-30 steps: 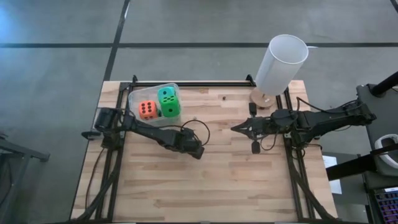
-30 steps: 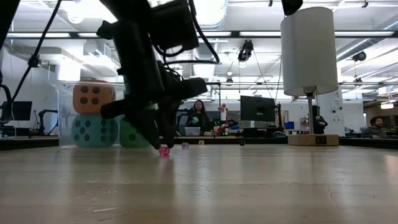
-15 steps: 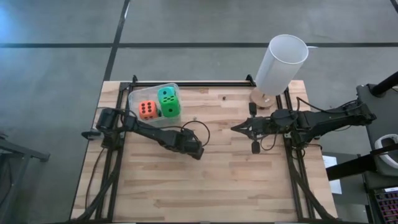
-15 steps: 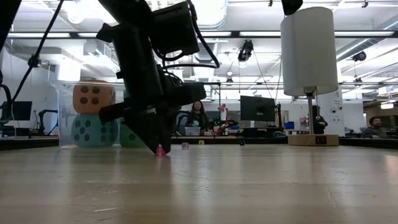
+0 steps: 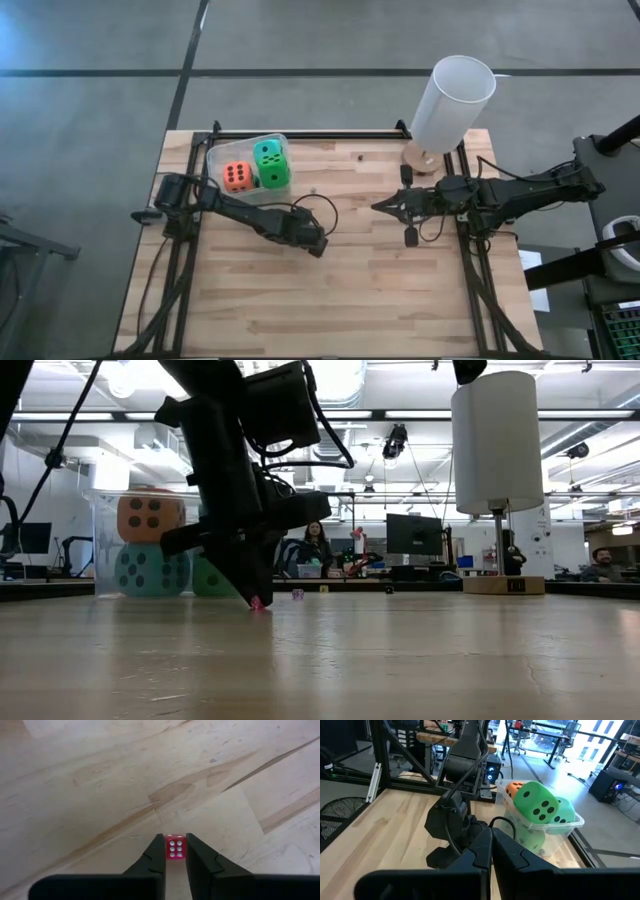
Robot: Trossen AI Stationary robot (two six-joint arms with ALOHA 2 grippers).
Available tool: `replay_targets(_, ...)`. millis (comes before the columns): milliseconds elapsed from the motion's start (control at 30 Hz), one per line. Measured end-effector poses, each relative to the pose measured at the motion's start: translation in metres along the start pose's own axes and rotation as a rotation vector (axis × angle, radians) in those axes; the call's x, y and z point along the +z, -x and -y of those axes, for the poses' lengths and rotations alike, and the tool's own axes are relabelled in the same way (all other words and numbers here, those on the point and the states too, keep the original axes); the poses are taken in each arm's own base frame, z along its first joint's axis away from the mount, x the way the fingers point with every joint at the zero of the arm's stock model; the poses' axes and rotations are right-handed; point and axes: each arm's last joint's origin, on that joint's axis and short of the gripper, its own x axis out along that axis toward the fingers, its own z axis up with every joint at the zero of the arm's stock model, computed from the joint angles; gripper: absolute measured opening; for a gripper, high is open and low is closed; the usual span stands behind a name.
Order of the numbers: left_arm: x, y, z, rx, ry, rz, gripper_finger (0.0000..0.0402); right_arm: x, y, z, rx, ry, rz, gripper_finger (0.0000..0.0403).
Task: Pick & Place Dice
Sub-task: Put the small pink dice into the transparent bin
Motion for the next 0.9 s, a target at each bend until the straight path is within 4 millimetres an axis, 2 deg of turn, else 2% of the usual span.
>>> replay_targets(100,0.001,0.004,0.0,-0.007,0.0,0.002,0.0042,0.0,0.0,0.0,-0.001,0.0,0.0,0.0008)
replay_targets(200,0.004,0.017,-0.001,-0.023,0.004,0.006,0.0049,0.0,0.0,0.0,-0.003,0.001,0.0,0.0008)
replay_targets(467,0.017,0.08,-0.014,-0.136,-0.019,0.073,0.0048,0.0,0.0,0.001,-0.011,0.019,0.003,0.0008)
replay_targets(733,0.027,0.154,-0.052,-0.187,0.004,0.218,0.0048,0.001,0.0,0.002,-0.042,0.013,0.003,0.0008)
replay_targets(900,0.027,0.189,-0.085,-0.146,0.023,0.32,0.0049,0.0,0.0,0.003,-0.084,0.005,-0.002,0.0008)
